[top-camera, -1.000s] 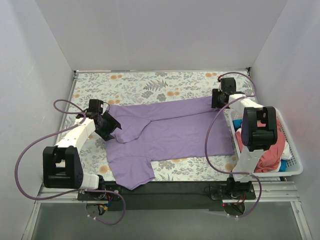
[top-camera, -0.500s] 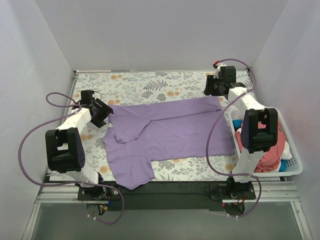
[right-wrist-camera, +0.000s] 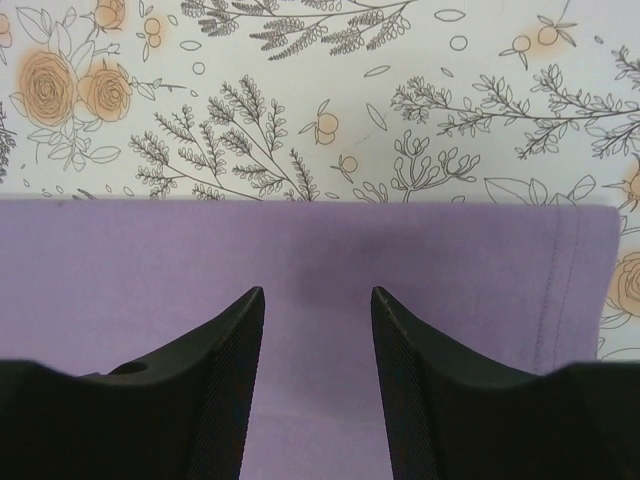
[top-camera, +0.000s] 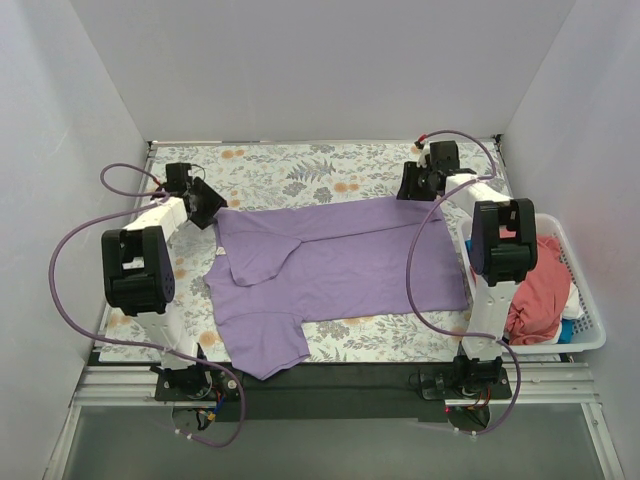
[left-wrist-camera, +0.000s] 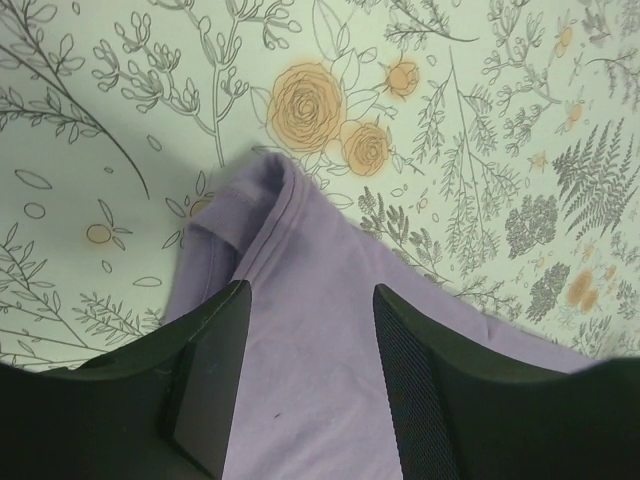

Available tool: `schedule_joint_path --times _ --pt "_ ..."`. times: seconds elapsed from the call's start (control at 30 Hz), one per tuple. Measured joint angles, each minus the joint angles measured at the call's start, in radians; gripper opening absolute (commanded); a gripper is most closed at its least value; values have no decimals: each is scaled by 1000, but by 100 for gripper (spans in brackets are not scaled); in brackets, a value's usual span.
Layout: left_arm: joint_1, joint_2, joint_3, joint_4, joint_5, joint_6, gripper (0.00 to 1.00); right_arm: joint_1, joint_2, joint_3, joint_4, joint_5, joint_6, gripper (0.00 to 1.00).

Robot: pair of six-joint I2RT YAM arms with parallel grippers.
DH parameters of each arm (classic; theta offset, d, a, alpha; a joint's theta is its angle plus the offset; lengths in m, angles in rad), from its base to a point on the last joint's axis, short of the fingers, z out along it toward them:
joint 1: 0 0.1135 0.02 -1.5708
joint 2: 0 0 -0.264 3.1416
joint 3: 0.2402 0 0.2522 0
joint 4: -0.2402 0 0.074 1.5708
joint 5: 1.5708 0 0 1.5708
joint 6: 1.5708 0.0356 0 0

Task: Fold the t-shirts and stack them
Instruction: Fold the tshirt

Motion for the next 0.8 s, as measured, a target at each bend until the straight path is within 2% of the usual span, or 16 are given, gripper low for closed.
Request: schedule_joint_path --times 0.13,0.27,0.43,0.6,0.8 --pt "0 21 19 21 -3 5 48 -3 12 26 8 -4 0 53" --pt "0 63 22 22 -8 10 33 -8 24 33 24 -10 1 53" --pt "0 92 21 15 -20 11 34 -14 41 33 27 -13 5 53" --pt "0 92 21 14 -44 12 40 -20 55 33 33 -15 10 53" --pt "0 92 21 13 -72 26 40 -23 66 32 43 -16 17 53"
